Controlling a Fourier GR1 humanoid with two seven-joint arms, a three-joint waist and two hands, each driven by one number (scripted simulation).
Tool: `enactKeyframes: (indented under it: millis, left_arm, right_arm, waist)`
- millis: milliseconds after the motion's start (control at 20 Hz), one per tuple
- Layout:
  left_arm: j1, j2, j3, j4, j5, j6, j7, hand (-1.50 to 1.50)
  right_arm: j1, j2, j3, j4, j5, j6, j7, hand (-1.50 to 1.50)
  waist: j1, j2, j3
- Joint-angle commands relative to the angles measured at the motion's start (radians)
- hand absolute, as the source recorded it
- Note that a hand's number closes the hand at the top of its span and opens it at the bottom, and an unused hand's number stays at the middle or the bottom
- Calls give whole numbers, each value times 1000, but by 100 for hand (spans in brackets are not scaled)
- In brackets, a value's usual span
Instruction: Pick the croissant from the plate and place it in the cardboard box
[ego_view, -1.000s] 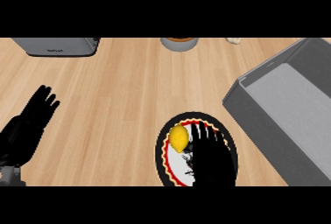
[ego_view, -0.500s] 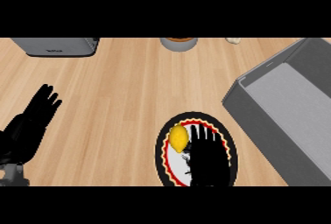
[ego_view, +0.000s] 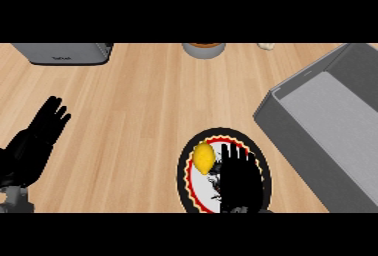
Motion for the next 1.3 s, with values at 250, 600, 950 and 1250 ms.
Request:
enactKeyframes:
  millis: [250,600,950,1250]
  left_arm:
    - [-17,-14,7,1,-18,-4,31,0]
    - [7,-20,31,-39,-29,-11,34,0]
    - [11,-65,13,-53,-67,8,48,0]
    - [-12,-84,39,-42,-91,-27,72,0]
  right_arm:
    - [-9,17,-10,64,-18,32,155,-150]
    - [-1,17,-40,121,10,3,98,-150]
    - [-4,17,-9,212,74,-102,23,150]
    - [-39,18,-33,184,93,-43,-66,150]
  waist:
    - [-1,0,0]
    - [1,0,0]
    - [4,0,1]
    - [1,0,0]
